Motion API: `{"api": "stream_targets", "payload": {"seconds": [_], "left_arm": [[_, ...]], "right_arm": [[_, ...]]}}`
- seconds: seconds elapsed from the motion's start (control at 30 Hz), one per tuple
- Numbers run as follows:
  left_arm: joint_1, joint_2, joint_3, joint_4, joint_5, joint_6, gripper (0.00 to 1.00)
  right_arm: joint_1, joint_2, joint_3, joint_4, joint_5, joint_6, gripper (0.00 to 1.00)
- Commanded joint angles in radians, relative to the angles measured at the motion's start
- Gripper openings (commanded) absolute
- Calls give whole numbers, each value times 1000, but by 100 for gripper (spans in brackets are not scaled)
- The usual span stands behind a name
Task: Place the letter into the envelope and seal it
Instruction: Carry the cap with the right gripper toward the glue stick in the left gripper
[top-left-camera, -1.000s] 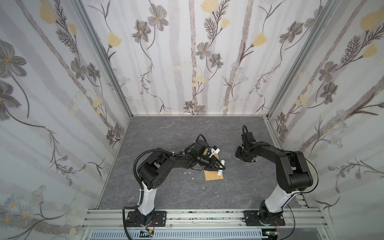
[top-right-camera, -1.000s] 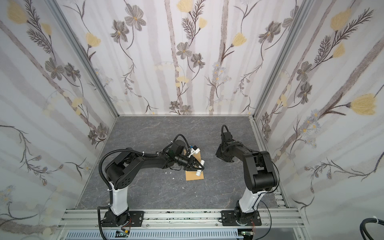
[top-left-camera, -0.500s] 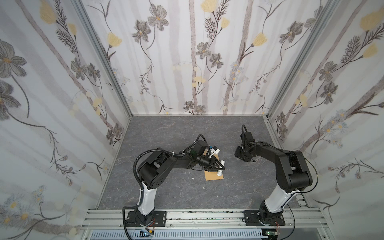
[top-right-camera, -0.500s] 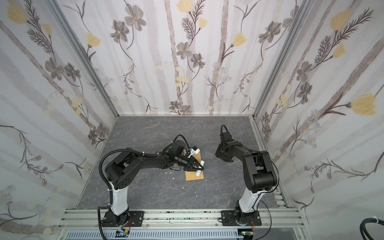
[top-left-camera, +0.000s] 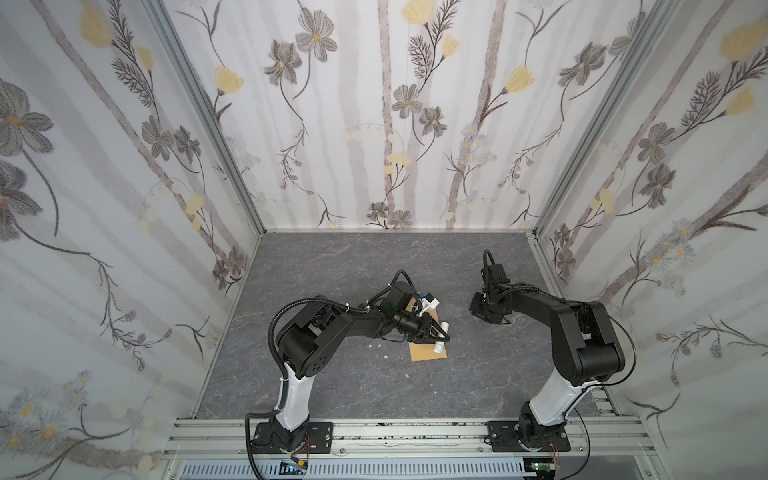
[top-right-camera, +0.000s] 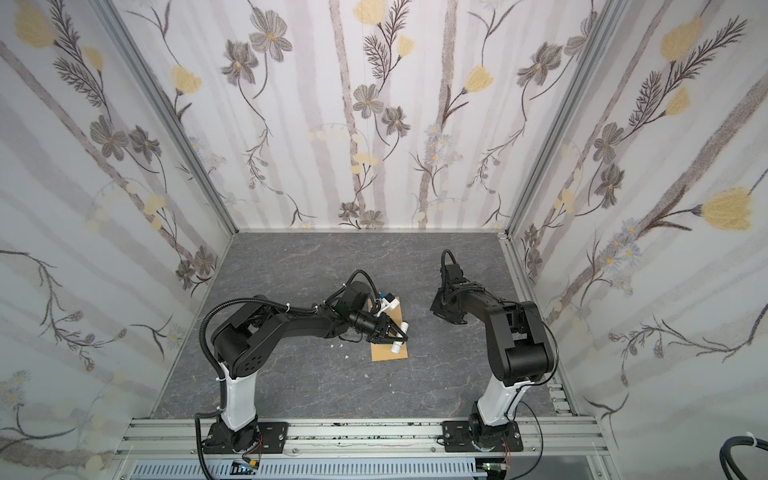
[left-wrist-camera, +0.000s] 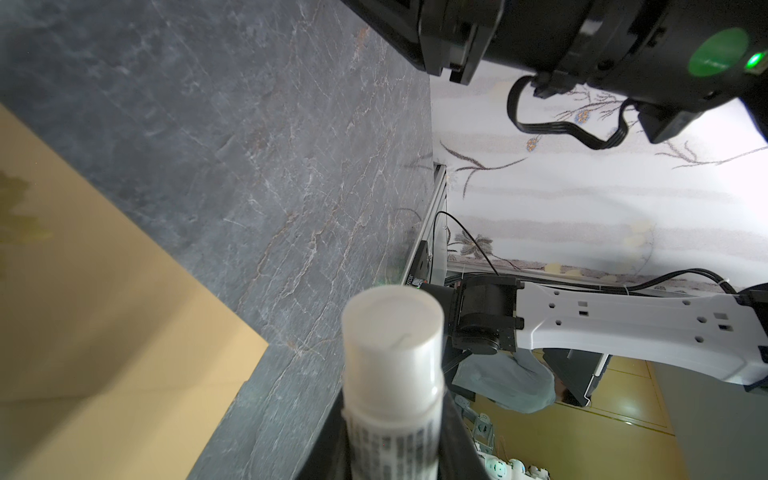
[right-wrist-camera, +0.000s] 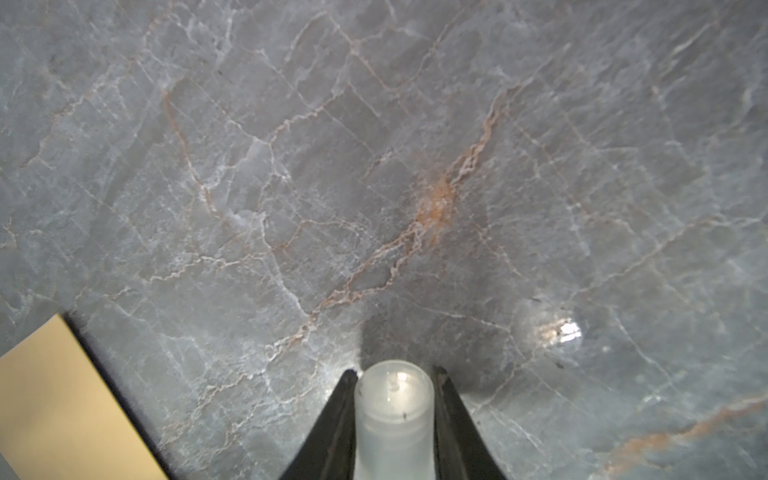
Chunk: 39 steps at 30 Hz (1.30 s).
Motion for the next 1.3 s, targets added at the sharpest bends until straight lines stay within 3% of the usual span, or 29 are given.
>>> {"api": "stream_targets", "payload": {"seconds": [0.0, 0.57, 1.27], "left_arm": [[2, 19, 23, 16, 20, -8, 0], [-46, 161, 218, 16, -4, -92, 0], [-46, 223, 328, 19, -4, -112, 0]], "right_arm": [[2, -18, 5, 13, 4, 0, 30], [49, -177, -1, 13, -94, 33, 31], [88, -286, -74, 53, -146, 86, 31]]}}
